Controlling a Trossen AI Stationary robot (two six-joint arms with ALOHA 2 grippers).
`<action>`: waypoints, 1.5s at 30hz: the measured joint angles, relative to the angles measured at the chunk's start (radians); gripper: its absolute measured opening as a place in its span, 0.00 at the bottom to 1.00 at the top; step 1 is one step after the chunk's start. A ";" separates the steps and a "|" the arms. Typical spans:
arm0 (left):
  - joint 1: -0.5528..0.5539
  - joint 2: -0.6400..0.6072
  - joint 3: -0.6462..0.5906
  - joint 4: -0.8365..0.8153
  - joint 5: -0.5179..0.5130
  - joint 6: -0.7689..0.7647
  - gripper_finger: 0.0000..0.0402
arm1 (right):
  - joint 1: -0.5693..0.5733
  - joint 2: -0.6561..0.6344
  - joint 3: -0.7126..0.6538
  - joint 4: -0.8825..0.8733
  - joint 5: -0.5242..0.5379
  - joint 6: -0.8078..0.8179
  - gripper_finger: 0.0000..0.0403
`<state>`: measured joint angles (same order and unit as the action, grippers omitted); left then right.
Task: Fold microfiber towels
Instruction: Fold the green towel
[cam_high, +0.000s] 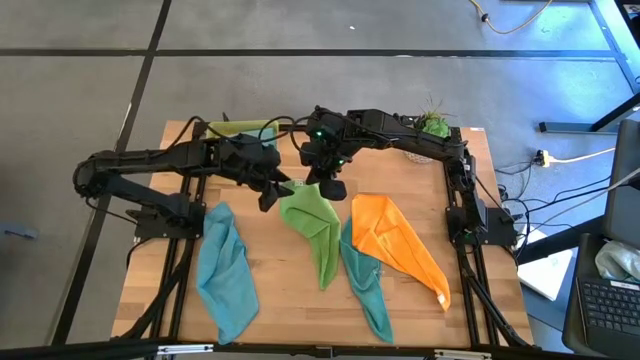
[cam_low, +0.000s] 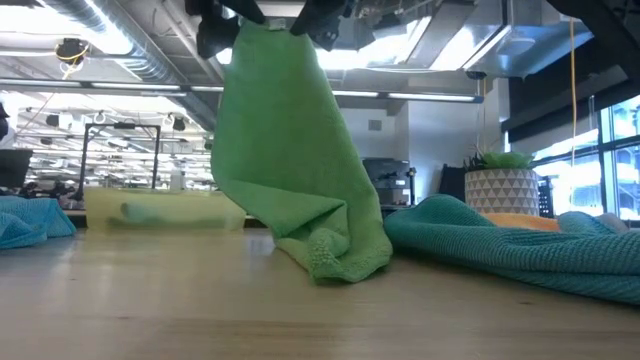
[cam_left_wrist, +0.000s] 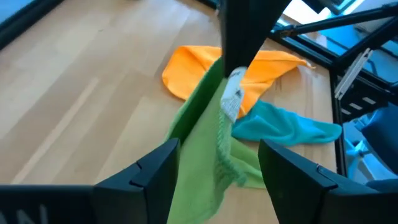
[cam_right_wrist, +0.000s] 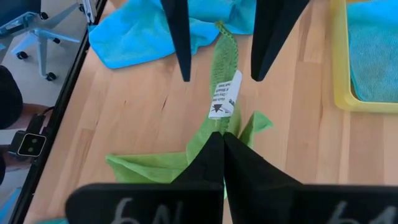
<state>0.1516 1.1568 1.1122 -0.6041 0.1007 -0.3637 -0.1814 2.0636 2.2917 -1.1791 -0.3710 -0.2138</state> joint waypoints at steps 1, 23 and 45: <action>0.000 0.000 0.000 -0.003 0.000 -0.006 0.53 | 0.000 0.000 0.000 -0.001 0.000 0.000 0.00; -0.018 -0.001 0.000 0.239 0.013 -0.211 0.00 | 0.001 -0.003 -0.008 0.005 0.006 0.002 0.06; -0.026 -0.002 0.357 -0.351 0.423 -0.309 0.00 | 0.019 -0.001 -0.009 0.379 -0.381 0.019 0.20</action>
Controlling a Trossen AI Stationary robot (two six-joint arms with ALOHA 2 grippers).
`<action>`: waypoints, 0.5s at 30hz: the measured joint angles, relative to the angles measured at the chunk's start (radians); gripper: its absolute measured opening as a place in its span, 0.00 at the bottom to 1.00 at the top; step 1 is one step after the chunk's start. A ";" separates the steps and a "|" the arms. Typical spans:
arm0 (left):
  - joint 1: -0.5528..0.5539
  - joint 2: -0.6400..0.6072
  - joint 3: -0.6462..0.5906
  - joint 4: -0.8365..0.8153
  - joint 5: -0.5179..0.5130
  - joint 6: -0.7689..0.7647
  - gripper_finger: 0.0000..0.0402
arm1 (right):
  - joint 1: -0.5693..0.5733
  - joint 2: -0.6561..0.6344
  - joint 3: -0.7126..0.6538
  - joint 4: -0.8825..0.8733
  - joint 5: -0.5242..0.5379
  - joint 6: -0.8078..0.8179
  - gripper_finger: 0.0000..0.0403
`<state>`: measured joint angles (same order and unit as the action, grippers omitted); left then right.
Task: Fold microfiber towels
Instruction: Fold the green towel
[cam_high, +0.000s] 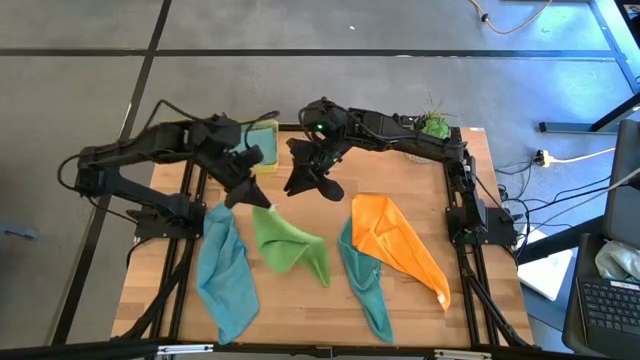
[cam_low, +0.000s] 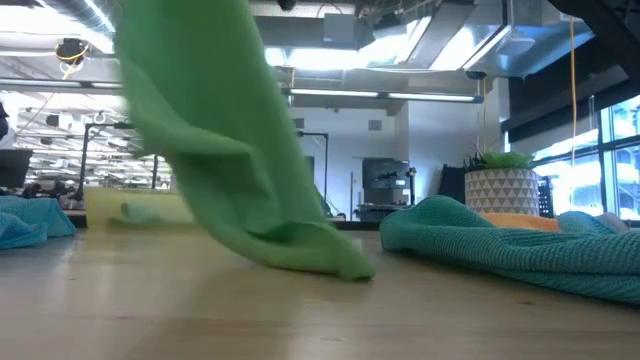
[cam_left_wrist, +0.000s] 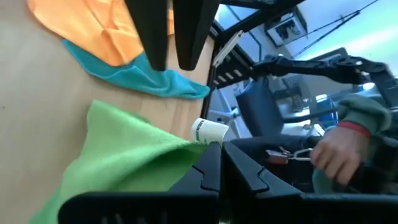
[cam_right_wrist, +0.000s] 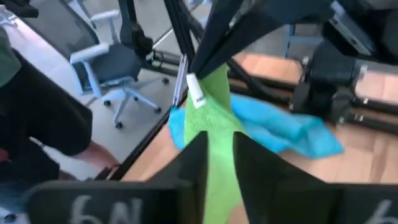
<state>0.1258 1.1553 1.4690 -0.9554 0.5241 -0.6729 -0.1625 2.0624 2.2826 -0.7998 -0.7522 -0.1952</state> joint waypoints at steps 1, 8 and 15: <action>0.005 0.000 0.027 -0.023 0.011 -0.003 0.00 | 0.004 0.003 0.000 0.027 -0.001 0.015 0.24; 0.042 0.004 0.139 -0.053 0.160 -0.185 0.00 | 0.042 0.045 -0.001 0.311 0.095 0.190 0.47; 0.047 0.023 0.148 -0.054 0.307 -0.343 0.00 | 0.083 0.072 0.000 0.491 0.103 0.191 0.53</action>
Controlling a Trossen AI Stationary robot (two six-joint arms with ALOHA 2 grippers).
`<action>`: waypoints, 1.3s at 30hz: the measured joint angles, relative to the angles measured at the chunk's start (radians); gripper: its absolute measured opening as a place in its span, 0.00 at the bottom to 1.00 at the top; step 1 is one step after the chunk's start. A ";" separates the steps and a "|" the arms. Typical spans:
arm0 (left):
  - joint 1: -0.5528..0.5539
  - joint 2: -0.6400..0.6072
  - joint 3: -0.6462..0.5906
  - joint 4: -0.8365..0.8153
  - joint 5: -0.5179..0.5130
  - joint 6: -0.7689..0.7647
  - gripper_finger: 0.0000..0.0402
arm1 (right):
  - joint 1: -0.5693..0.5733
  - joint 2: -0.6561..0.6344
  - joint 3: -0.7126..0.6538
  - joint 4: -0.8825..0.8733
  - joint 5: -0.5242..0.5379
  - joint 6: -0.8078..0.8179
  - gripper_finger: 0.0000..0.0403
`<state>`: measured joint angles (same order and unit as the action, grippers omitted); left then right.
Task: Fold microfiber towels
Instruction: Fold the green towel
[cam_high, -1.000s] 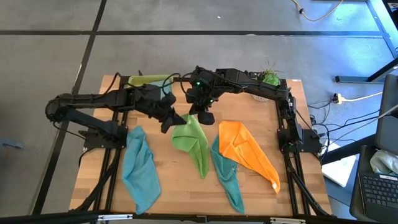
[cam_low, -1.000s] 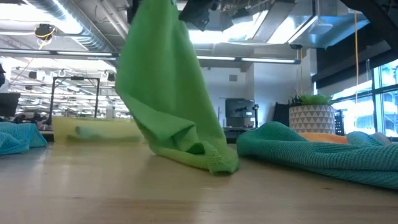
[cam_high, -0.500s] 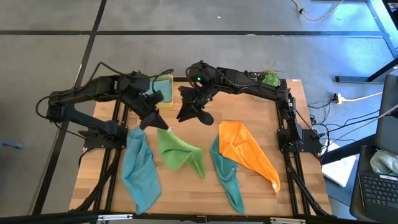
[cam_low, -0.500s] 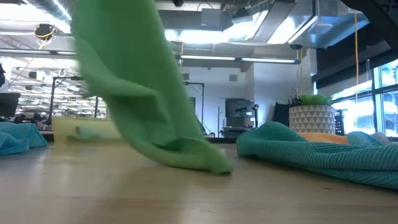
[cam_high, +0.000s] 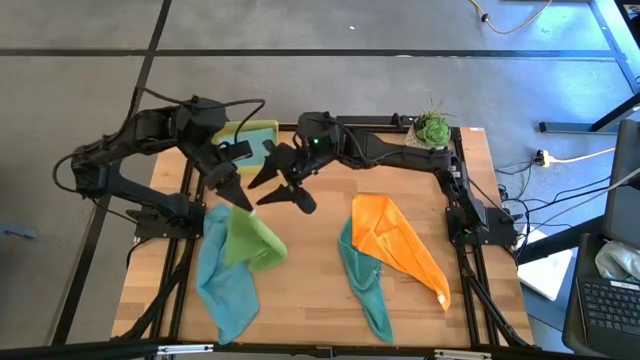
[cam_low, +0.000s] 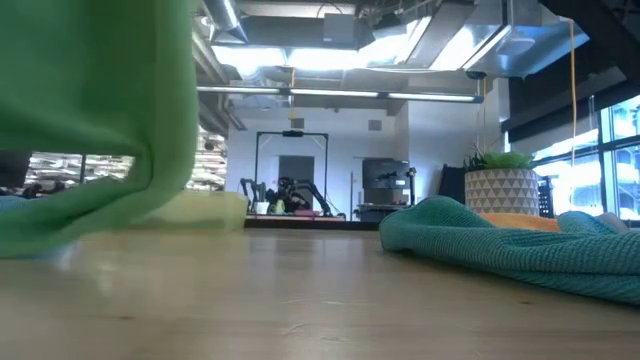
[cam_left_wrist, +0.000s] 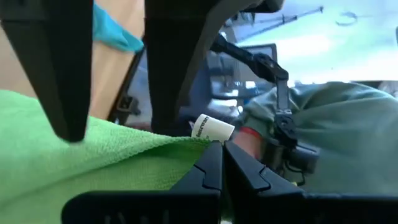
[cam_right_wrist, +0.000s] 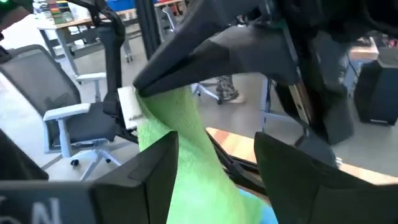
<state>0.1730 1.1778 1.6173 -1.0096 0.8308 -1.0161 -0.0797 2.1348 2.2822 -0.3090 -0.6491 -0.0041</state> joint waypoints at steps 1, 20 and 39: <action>0.000 0.003 -0.001 -0.002 0.001 -0.002 0.00 | 0.006 0.000 0.000 0.001 -0.001 -0.004 0.53; 0.005 0.024 -0.001 -0.003 -0.008 0.029 0.00 | 0.059 -0.001 0.000 -0.243 -0.091 -0.064 0.51; 0.005 0.019 -0.002 -0.056 -0.042 0.033 0.00 | 0.068 0.014 -0.045 -0.491 -0.205 -0.160 0.29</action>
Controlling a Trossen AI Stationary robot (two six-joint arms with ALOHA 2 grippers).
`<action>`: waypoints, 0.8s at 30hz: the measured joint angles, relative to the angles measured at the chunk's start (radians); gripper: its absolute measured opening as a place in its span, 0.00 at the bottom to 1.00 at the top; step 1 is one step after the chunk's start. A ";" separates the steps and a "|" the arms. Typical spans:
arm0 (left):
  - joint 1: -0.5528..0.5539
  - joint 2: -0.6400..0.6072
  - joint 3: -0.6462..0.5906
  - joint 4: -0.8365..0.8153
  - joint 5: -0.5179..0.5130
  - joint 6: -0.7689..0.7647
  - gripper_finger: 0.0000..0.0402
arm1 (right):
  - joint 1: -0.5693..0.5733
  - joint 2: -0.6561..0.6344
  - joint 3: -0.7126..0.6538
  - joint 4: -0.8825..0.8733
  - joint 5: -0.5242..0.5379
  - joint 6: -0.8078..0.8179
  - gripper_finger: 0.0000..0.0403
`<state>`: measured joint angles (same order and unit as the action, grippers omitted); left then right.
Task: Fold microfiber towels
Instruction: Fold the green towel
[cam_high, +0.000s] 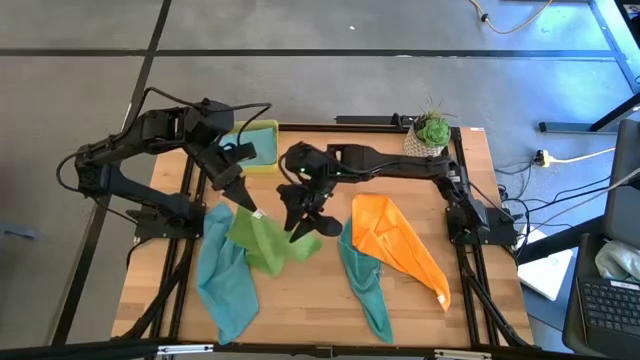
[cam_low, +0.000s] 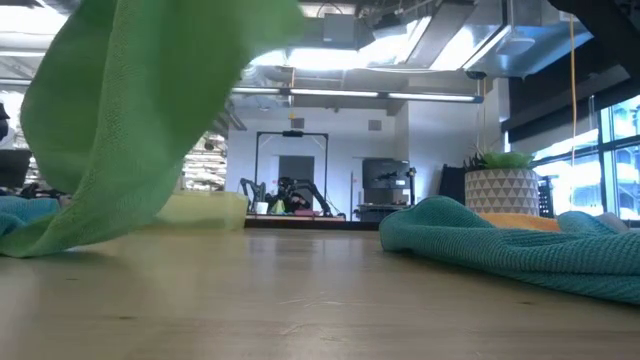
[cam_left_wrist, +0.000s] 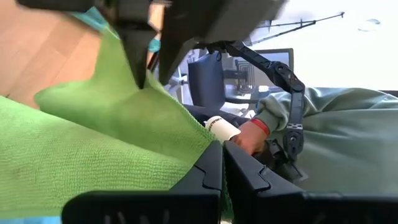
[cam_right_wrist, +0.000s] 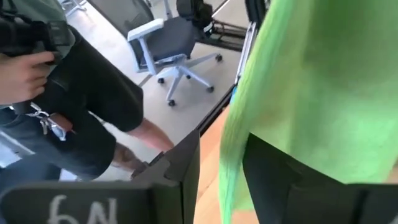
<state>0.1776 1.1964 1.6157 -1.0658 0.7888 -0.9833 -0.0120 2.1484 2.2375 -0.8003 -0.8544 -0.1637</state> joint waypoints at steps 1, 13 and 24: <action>0.000 -0.001 0.000 0.000 -0.005 0.000 0.00 | 0.002 0.004 -0.017 0.004 -0.005 0.001 0.28; 0.000 -0.013 0.000 0.000 -0.038 -0.005 0.00 | 0.011 0.008 -0.283 0.046 -0.039 0.083 0.26; 0.000 -0.015 0.000 0.000 -0.044 -0.008 0.00 | 0.008 0.008 -0.367 0.052 0.021 0.160 0.21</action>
<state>0.1773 1.1812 1.6157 -1.0657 0.7445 -0.9913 -0.0040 2.1563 1.8706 -0.7484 -0.8337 -0.0040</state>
